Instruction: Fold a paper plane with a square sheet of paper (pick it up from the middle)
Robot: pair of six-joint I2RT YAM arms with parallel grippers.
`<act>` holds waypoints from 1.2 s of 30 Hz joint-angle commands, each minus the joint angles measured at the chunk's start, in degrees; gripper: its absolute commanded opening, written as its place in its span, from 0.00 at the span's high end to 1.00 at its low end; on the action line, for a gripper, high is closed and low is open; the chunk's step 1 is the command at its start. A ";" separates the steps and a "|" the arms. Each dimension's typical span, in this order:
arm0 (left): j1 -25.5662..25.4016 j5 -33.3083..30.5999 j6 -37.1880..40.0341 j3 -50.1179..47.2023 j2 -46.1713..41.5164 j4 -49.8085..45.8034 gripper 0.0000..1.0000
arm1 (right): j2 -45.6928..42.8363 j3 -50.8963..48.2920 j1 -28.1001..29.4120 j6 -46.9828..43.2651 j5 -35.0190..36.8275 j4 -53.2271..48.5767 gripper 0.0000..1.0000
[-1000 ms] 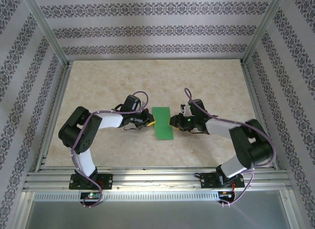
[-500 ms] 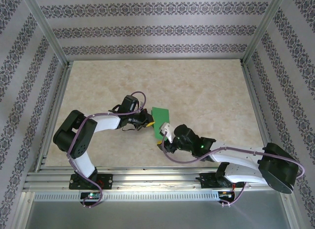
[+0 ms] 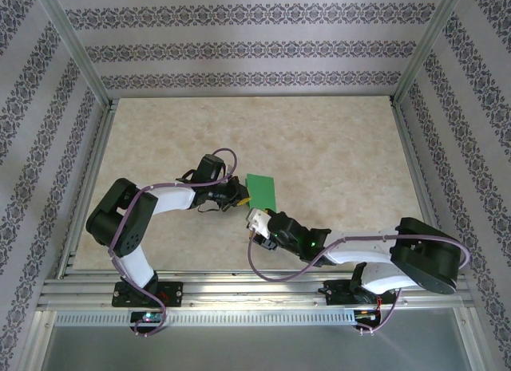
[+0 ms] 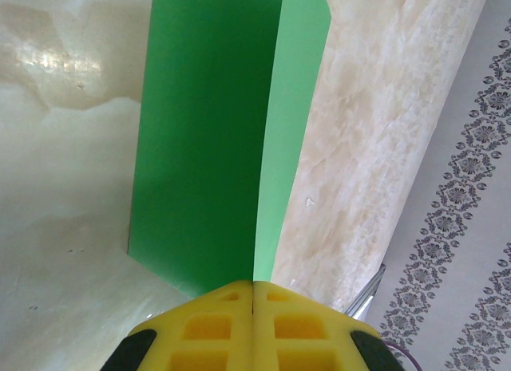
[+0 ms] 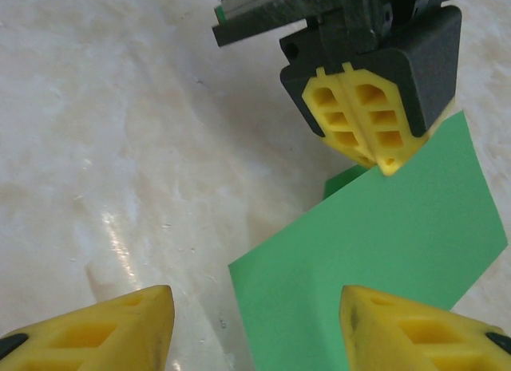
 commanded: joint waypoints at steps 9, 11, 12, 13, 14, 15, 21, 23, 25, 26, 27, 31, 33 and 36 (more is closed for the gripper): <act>-0.45 1.25 -1.11 -0.39 -0.92 0.19 1.00 | 5.85 2.65 2.18 -1.89 6.78 4.25 0.57; -0.44 1.38 -1.20 -0.42 -0.83 0.43 1.00 | 5.76 2.36 2.58 -1.52 7.80 4.62 0.61; -0.45 1.34 -1.22 -0.47 -0.87 0.44 1.00 | 5.62 2.21 2.72 -1.35 8.44 4.84 0.62; -0.45 1.39 -1.15 -0.41 -0.83 0.44 1.00 | 5.59 2.08 2.73 -0.79 8.99 4.88 0.64; -0.45 1.38 -1.11 -0.42 -0.71 0.35 1.00 | 5.48 1.99 2.70 -0.52 8.86 4.86 0.66; -0.46 1.38 -1.14 -0.47 -0.68 0.41 1.00 | 5.48 1.84 2.68 -0.35 8.83 4.91 0.68; -0.44 1.47 -1.33 -0.55 -0.49 0.79 1.00 | 4.85 0.86 2.85 2.12 8.76 5.90 0.77; -0.44 1.30 -1.36 -0.55 -0.57 0.61 1.00 | 4.88 0.63 2.85 2.81 9.07 5.90 0.79; -0.46 1.20 -1.34 -0.57 -0.56 0.61 1.00 | 4.73 0.34 2.72 3.29 9.17 6.07 0.80; -0.44 1.12 -1.39 -0.64 -0.57 0.61 1.00 | 4.61 0.16 2.72 3.47 9.27 6.18 0.82; -0.45 1.16 -1.35 -0.64 -0.60 0.61 1.00 | 4.52 0.07 2.75 3.55 9.27 6.20 0.83; -0.48 1.11 -1.39 -0.46 -0.65 0.48 1.00 | 4.24 -0.13 2.63 4.20 9.36 5.93 0.96; -0.44 1.16 -1.21 -0.38 -0.78 0.44 1.00 | 4.24 -0.03 2.44 4.86 9.28 5.51 1.00; -0.49 0.14 -0.53 -0.39 -1.67 -0.84 0.93 | 3.88 -0.03 2.16 6.13 8.45 5.55 1.00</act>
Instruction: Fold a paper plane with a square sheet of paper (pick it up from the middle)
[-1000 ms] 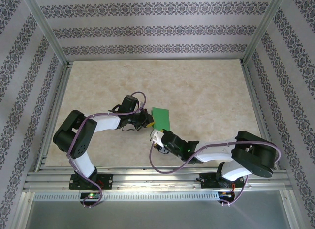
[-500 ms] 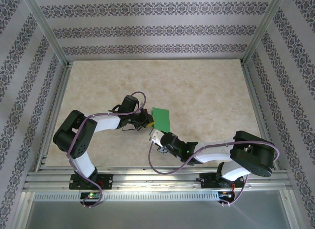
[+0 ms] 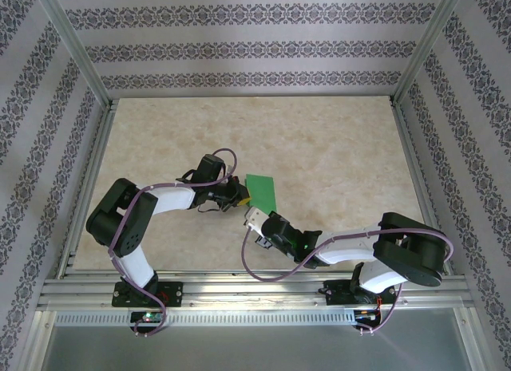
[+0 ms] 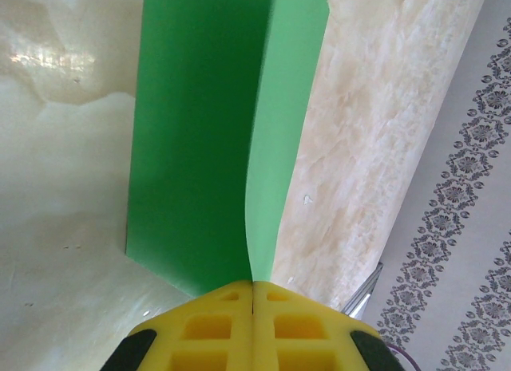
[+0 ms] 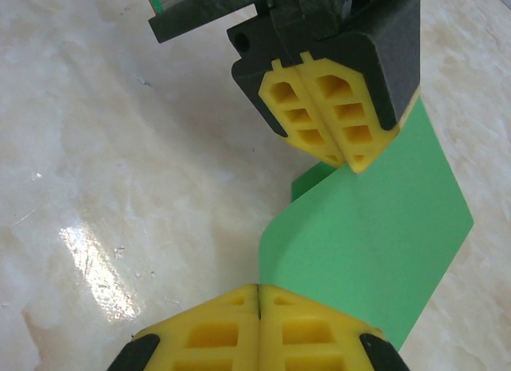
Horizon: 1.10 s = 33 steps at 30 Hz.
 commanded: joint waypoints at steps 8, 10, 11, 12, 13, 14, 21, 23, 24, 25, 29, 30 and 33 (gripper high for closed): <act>1.71 -10.65 6.42 0.94 -9.65 -15.08 0.69 | -4.48 0.18 -6.04 12.74 -17.32 -1.74 1.00; 1.93 -13.65 9.28 2.93 -11.62 -18.66 0.67 | -4.65 0.68 -8.25 15.27 -24.58 -2.38 1.00; 1.93 -14.31 10.86 4.18 -11.90 -19.68 0.67 | -4.60 1.18 -9.23 16.20 -27.83 -2.74 1.00; 1.97 -13.88 11.92 5.24 -11.59 -19.78 0.67 | -4.51 1.50 -9.82 17.23 -30.24 -2.75 1.00; 2.02 -12.82 12.96 6.79 -10.75 -19.89 0.67 | -4.18 1.78 -10.47 18.21 -32.43 -2.71 1.00; 2.00 -11.33 13.74 8.62 -9.22 -19.80 0.68 | -3.83 2.00 -11.05 19.05 -34.15 -2.41 1.00; 1.59 -1.41 16.65 18.19 3.51 -18.01 0.81 | -0.62 5.08 -14.15 25.59 -41.62 -3.91 1.00; 1.27 -0.10 17.17 20.10 6.88 -17.84 0.84 | 0.79 5.34 -14.97 27.03 -43.09 -2.76 1.00; 1.26 0.60 17.68 21.20 8.94 -18.56 0.85 | 1.54 5.52 -15.40 27.71 -43.73 -2.46 1.00; 1.16 1.02 18.20 22.19 10.45 -19.75 0.86 | 2.08 5.69 -15.76 28.24 -44.41 -2.19 1.00; 0.69 1.85 20.47 23.50 14.50 -21.07 0.86 | 4.14 6.03 -17.43 30.52 -47.63 -1.37 1.00; 0.70 1.95 20.33 23.06 15.34 -20.36 0.86 | 4.72 6.22 -17.81 31.13 -48.72 -1.30 1.00; 0.69 1.38 20.11 22.07 16.93 -19.16 0.87 | 6.29 6.80 -18.90 32.67 -50.99 -1.51 1.00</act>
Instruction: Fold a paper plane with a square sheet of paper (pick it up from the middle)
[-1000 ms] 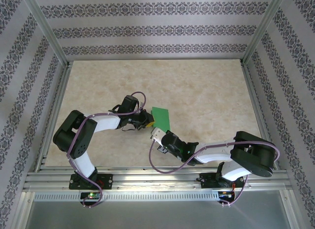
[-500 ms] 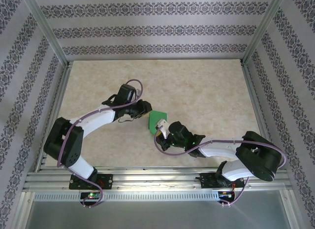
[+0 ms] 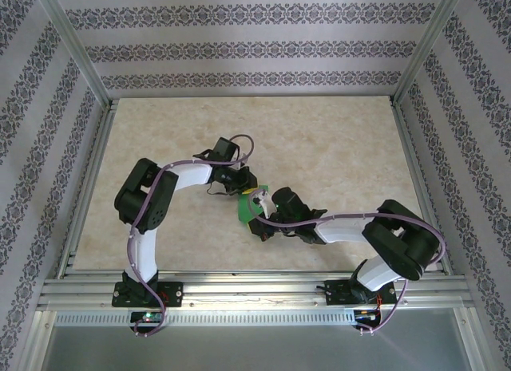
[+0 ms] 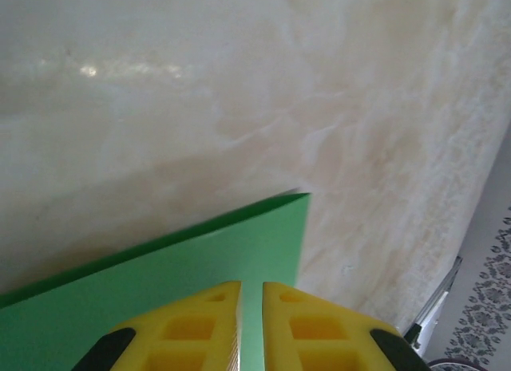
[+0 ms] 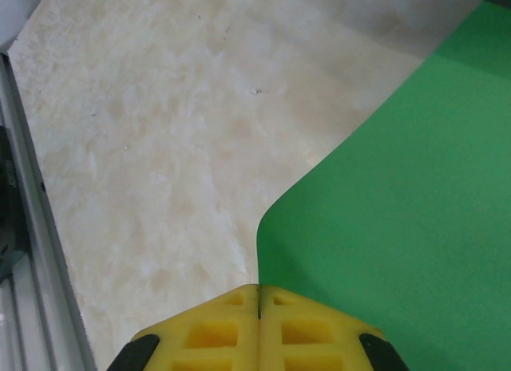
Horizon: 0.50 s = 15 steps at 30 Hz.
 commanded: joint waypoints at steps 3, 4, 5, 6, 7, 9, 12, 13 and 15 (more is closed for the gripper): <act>-0.48 1.17 2.56 -0.45 2.47 -1.29 0.87 | 2.45 2.18 -1.58 4.53 -6.09 1.99 1.00; -0.44 1.10 2.87 -0.75 2.82 -1.49 0.87 | 2.70 2.27 -1.85 5.17 -6.38 2.16 1.00; -0.44 0.97 3.05 -1.17 3.03 -1.52 0.87 | 2.85 2.37 -2.21 5.70 -6.59 2.12 1.00; -0.45 0.88 3.35 -1.62 3.23 -1.64 0.87 | 3.02 2.42 -2.61 6.19 -6.78 2.28 1.00; -0.44 0.84 3.53 -1.96 3.31 -1.76 0.87 | 3.09 2.45 -3.03 6.59 -6.82 2.25 1.00; -0.44 0.67 3.89 -2.67 3.41 -1.98 0.88 | 3.10 2.29 -4.16 7.19 -6.84 1.93 1.00; -0.44 0.45 3.98 -3.57 3.17 -2.16 0.88 | 3.07 1.93 -5.92 7.68 -6.85 1.67 1.00; -0.44 0.40 4.00 -3.71 3.07 -2.20 0.88 | 3.11 1.93 -6.38 7.74 -6.65 1.23 1.00; -0.46 0.23 3.83 -4.09 2.79 -2.25 0.88 | 3.40 2.18 -7.27 7.28 -6.42 -0.05 1.00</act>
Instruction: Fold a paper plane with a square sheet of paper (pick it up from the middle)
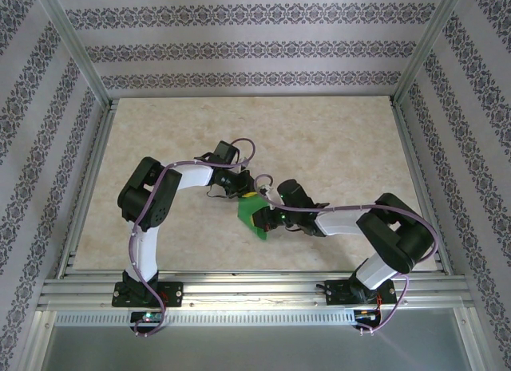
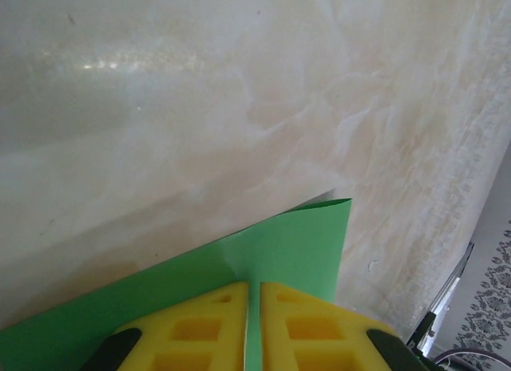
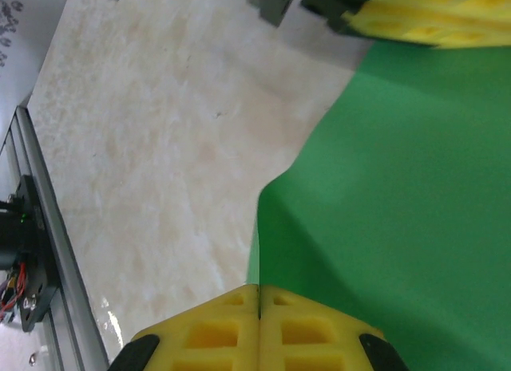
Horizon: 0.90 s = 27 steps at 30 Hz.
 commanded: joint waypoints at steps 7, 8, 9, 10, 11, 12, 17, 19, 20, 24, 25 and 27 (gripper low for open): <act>-0.46 -1.75 0.89 -3.45 0.23 -3.54 0.88 | 0.91 1.56 -2.32 -0.16 0.87 -2.76 1.00; -0.46 -1.85 0.90 -3.44 0.19 -3.52 0.88 | 0.93 1.71 -2.30 -0.50 1.19 -3.31 1.00; -0.46 -1.90 0.85 -3.45 0.06 -3.54 0.88 | 0.91 1.76 -2.39 -0.66 1.45 -3.89 1.00; -0.50 -1.84 0.77 -3.44 0.04 -3.50 0.88 | 0.91 1.67 -2.34 -0.74 1.59 -4.11 1.00; -0.53 -1.79 0.76 -3.45 0.04 -3.52 0.88 | 0.78 1.54 -2.37 -0.83 1.87 -4.52 1.00; -0.46 -1.76 0.83 -3.30 -0.05 -3.54 0.88 | 0.57 1.33 -2.35 -0.92 2.41 -4.59 1.00; -0.47 -1.57 0.85 -3.10 -0.27 -3.53 0.88 | 0.18 0.68 -2.42 -1.36 4.33 -5.69 1.00; -0.50 -1.57 0.82 -3.01 -0.18 -3.60 0.88 | 0.04 0.64 -2.42 -1.62 5.11 -6.46 1.00; -0.51 -1.58 0.81 -3.01 -0.23 -3.63 0.88 | -0.06 0.62 -2.43 -1.63 5.62 -6.57 1.00; -0.46 -1.31 0.59 -3.01 -0.45 -3.85 0.88 | -0.14 0.79 -2.54 -1.63 6.91 -6.84 1.00; -0.41 -1.48 0.60 -3.10 -0.58 -3.87 0.88 | -0.15 0.79 -2.50 -1.63 7.28 -7.02 1.00; -0.46 -1.74 0.59 -3.14 -0.92 -3.90 0.88 | -0.32 0.80 -2.45 -1.96 7.95 -7.42 1.00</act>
